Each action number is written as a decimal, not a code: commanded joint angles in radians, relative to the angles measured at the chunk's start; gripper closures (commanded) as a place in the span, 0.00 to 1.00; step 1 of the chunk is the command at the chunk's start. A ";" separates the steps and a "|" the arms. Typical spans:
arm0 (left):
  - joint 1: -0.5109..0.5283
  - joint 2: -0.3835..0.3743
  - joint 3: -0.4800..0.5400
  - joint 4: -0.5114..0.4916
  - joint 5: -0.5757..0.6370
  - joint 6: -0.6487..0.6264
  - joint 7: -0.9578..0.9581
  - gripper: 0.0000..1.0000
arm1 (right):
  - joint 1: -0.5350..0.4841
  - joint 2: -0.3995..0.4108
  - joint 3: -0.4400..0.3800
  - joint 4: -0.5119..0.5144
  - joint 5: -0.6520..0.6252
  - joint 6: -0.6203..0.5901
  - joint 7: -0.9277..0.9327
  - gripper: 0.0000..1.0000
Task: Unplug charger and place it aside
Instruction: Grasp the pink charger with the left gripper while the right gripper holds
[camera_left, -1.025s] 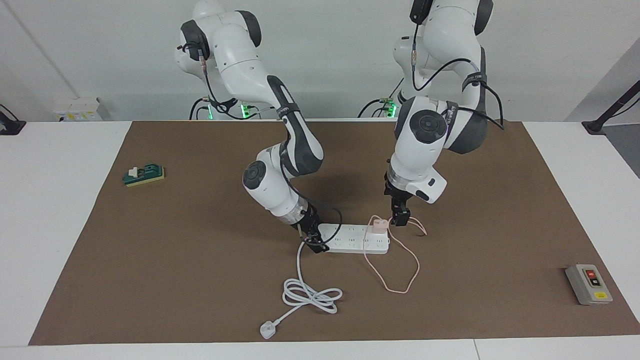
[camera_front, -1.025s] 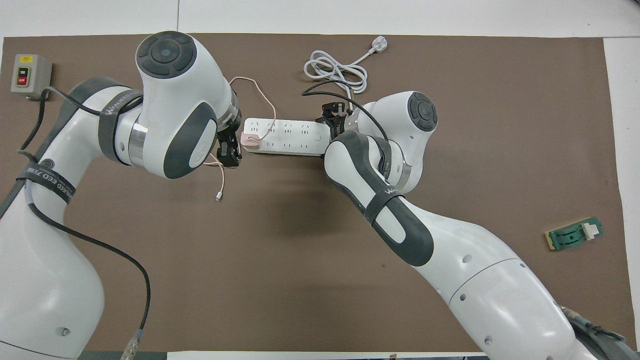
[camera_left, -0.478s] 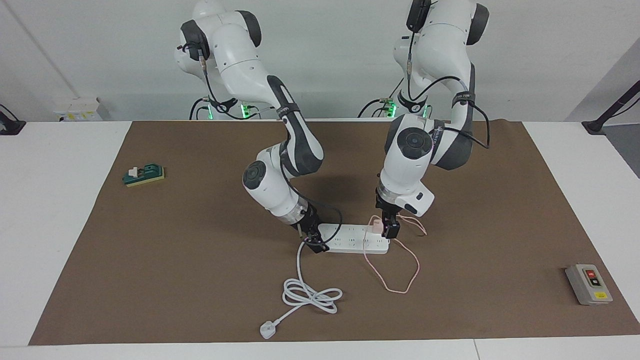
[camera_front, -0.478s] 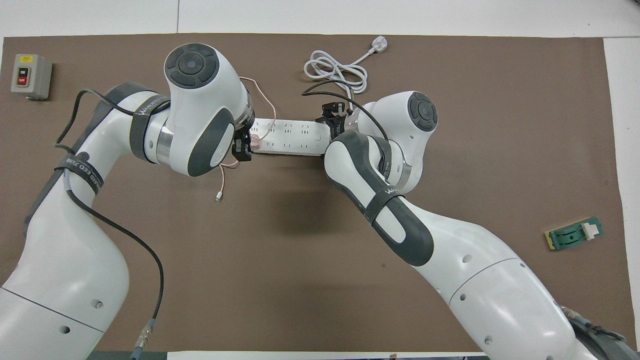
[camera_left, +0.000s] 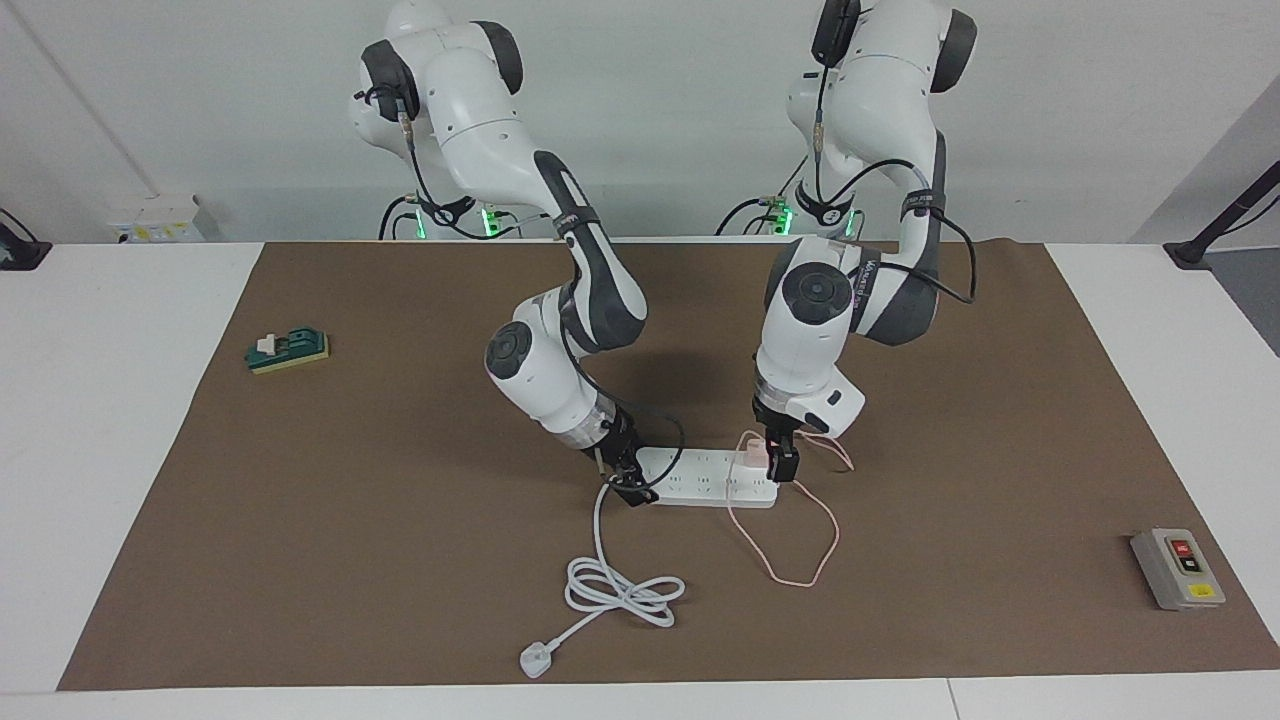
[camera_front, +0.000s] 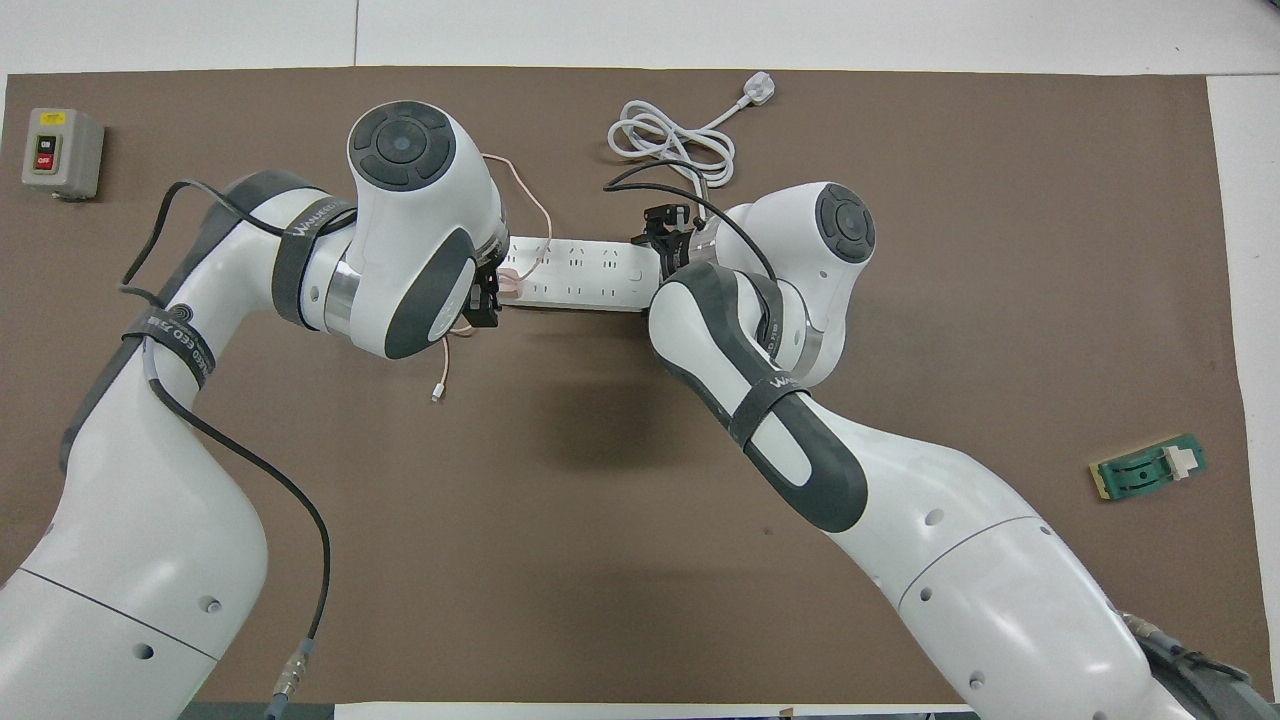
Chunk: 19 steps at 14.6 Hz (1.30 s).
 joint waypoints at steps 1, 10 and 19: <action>-0.027 -0.011 0.013 -0.066 0.016 0.052 -0.007 0.00 | -0.011 0.023 0.011 0.012 0.042 0.040 -0.057 1.00; -0.016 -0.017 0.013 -0.077 0.016 0.064 0.013 0.17 | -0.011 0.023 0.011 0.011 0.042 0.040 -0.057 1.00; -0.015 -0.019 0.013 -0.085 0.015 0.087 0.016 1.00 | -0.011 0.023 0.011 0.011 0.042 0.039 -0.057 1.00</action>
